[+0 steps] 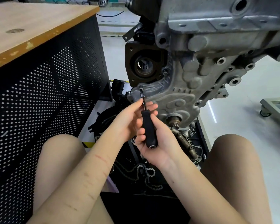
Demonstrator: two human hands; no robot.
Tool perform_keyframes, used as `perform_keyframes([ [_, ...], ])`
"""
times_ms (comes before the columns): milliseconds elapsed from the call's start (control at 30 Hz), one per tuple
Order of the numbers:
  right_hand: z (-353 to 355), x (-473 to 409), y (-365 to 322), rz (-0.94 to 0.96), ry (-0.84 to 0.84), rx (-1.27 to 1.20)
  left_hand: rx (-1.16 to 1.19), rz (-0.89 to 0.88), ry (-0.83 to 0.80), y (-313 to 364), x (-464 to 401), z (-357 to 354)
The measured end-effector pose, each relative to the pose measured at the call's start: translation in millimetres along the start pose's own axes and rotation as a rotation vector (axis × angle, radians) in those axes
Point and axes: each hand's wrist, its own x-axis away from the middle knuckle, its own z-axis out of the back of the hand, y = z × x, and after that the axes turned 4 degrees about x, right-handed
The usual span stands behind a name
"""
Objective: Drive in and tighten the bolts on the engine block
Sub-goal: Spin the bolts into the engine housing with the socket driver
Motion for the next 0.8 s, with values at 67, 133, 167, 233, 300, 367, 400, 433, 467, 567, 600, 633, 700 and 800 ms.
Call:
perform_keyframes([
  [67, 2, 1, -2, -0.037, -0.018, -0.031, -0.015, 0.016, -0.031, -1, 0, 1],
  [133, 5, 2, 0, -0.047, -0.033, 0.021, -0.022, -0.007, 0.015, 0, -1, 0],
  [167, 6, 2, 1, -0.039, -0.034, 0.068, -0.036, -0.01, 0.048, 1, -2, -1],
  [233, 8, 3, 4, 0.003, -0.019, 0.151, -0.086, -0.02, 0.095, 1, -4, -3],
  [300, 9, 1, 9, 0.071, 0.017, 0.194, -0.109, -0.055, 0.137, 0, -4, -5],
  [367, 10, 0, 12, 0.133, 0.064, 0.192, -0.119, -0.097, 0.184, -3, -2, -7],
  [400, 10, -1, 13, 0.156, 0.077, 0.174, -0.127, -0.112, 0.201, -5, -1, -7],
  [433, 10, -2, 14, 0.172, 0.08, 0.15, -0.134, -0.123, 0.215, -7, -1, -8],
  [467, 10, -2, 14, 0.178, 0.079, 0.122, -0.149, -0.128, 0.227, -8, 0, -8],
  [567, 7, -1, 12, 0.125, 0.072, 0.024, -0.208, -0.074, 0.224, -6, 2, -8],
  [600, 6, 0, 11, 0.097, 0.069, 0.001, -0.17, -0.051, 0.196, -5, 2, -8],
  [633, 5, 1, 10, 0.07, 0.061, -0.012, -0.108, -0.028, 0.165, -3, 3, -7],
  [700, 3, 3, 7, 0.021, 0.029, -0.01, -0.036, -0.011, 0.127, -2, 0, -4],
  [800, 1, 3, 6, -0.024, -0.014, 0.043, -0.062, -0.035, 0.149, -1, -2, -2],
])
